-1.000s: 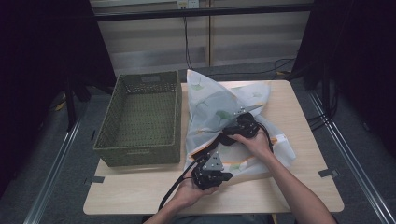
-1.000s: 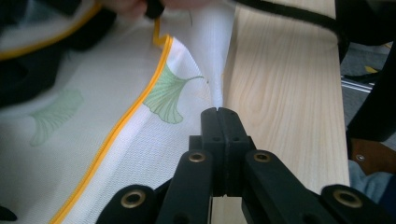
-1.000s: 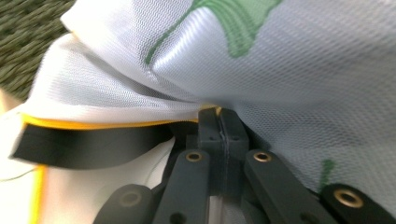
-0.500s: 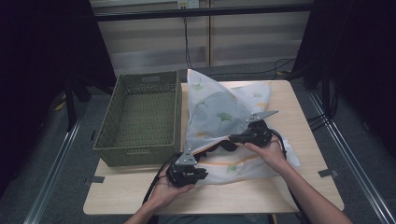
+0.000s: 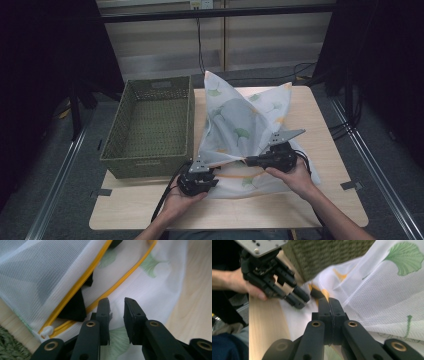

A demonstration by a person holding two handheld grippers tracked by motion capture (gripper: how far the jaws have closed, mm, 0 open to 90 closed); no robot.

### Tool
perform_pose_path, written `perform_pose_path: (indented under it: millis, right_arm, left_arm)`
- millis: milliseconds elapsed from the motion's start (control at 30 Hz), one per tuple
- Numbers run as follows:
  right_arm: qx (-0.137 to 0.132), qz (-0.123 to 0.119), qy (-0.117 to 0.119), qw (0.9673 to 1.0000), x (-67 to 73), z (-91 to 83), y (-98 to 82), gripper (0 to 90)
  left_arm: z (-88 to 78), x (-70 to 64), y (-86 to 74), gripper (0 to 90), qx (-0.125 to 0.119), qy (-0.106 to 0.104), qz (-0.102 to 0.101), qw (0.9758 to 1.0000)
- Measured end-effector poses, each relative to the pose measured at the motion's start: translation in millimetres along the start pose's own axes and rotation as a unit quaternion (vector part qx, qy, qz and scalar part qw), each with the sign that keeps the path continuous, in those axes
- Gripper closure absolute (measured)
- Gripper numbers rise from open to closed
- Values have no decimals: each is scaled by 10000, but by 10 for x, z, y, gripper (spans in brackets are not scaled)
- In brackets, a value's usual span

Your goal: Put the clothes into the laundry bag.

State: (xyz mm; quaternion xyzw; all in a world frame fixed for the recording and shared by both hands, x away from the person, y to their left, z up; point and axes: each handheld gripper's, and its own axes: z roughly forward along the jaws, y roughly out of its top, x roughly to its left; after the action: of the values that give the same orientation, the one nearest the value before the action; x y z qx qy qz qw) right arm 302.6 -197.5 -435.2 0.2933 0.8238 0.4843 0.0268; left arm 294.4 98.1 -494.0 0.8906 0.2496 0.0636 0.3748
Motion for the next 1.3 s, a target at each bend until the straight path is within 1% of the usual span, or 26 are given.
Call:
perform_pose_path:
  millis: [67, 100, 133, 167, 200, 233, 300, 367, 400, 433, 533, 633, 667, 700, 767, 800, 833, 900, 933, 967, 1033, 1100, 1133, 1167, 1233, 1300]
  right_arm:
    - [94, 12, 37, 9999, 6, 27, -53, 900]
    - [134, 23, 20, 9999, 9, 33, -70, 900]
    - [135, 15, 34, 9999, 5, 37, -79, 900]
    - [139, 53, 38, 9999, 5, 40, -91, 900]
    - [151, 46, 40, 9999, 3, 41, -93, 900]
    - [150, 39, 33, 9999, 4, 40, -92, 900]
    - [121, 33, 35, 9999, 6, 35, -82, 900]
    - [122, 27, 49, 9999, 7, 39, -73, 900]
    - [122, 24, 59, 9999, 8, 43, -69, 900]
    - [109, 11, 78, 9999, 11, 48, -66, 900]
    - [87, 3, 91, 9999, 23, 45, -49, 900]
    - [62, -3, 115, 9999, 31, 39, -39, 900]
    - [34, -33, 121, 9999, 36, 30, -31, 900]
    - [18, -25, 115, 9999, 39, 26, -28, 900]
    - [2, -33, 130, 9999, 37, 13, -23, 900]
    - [6, -37, 130, 9999, 38, 12, -23, 900]
    - [20, -40, 121, 9999, 39, 10, -24, 900]
    - [48, -26, 122, 9999, 38, 18, -40, 900]
    - [73, -29, 111, 9999, 41, 19, -52, 900]
    - [75, -20, 113, 9999, 43, 18, -60, 900]
    - [54, -15, 128, 9999, 43, 12, -57, 900]
    - [49, -26, 155, 9999, 37, 26, -43, 900]
    - [65, -25, 176, 9998, 32, 45, -42, 900]
    - [119, -26, 196, 9997, 25, 73, -46, 900]
    - [253, -3, 223, 9994, 9, 141, -64, 900]
    - [383, 32, 273, 9989, -17, 211, -79, 900]
  left_arm:
    - [1, 19, -36, 749, 66, 191, -105, 9997]
    - [9, 30, -48, 739, -64, 179, -217, 9996]
    - [3, 47, -38, 709, -47, 352, -230, 9991]
    - [-5, 71, -28, 668, -48, 406, -324, 9986]
    - [-10, 77, -26, 670, -120, 395, -404, 9983]
    - [-23, 75, -19, 667, -144, 592, -359, 9975]
    - [0, 106, -13, 649, -153, 558, -433, 9974]
    - [29, 110, 5, 636, -194, 677, -550, 9960]
    - [60, 96, 19, 607, -278, 589, -624, 9959]
    - [76, 75, 45, 600, -172, 747, -582, 9954]
    - [176, 71, 90, 579, -144, 650, -609, 9959]
    - [215, 42, 115, 645, -229, 618, -635, 9958]
    - [254, 31, 136, 634, -275, 694, -676, 9949]
    - [252, 24, 143, 655, -261, 692, -686, 9949]
    - [251, -13, 171, 714, -245, 884, -661, 9936]
    - [247, -19, 178, 731, -272, 851, -725, 9934]
    - [240, -13, 179, 749, -300, 699, -719, 9945]
    - [187, -20, 163, 702, -234, 478, -680, 9963]
    - [136, -32, 146, 683, -162, 425, -512, 9977]
    - [73, -50, 111, 690, -45, 460, -371, 9982]
    - [-65, -51, 11, 742, 45, 258, -219, 9994]
    - [-157, -55, -83, 795, 98, 425, -91, 9990]
    - [-169, -28, -124, 805, 138, 359, -113, 9992]
    - [-153, -14, -155, 803, 214, 408, -138, 9988]
    - [-129, 3, -152, 785, 98, 428, -216, 9988]
    - [-100, -7, -122, 780, 121, 442, -257, 9986]
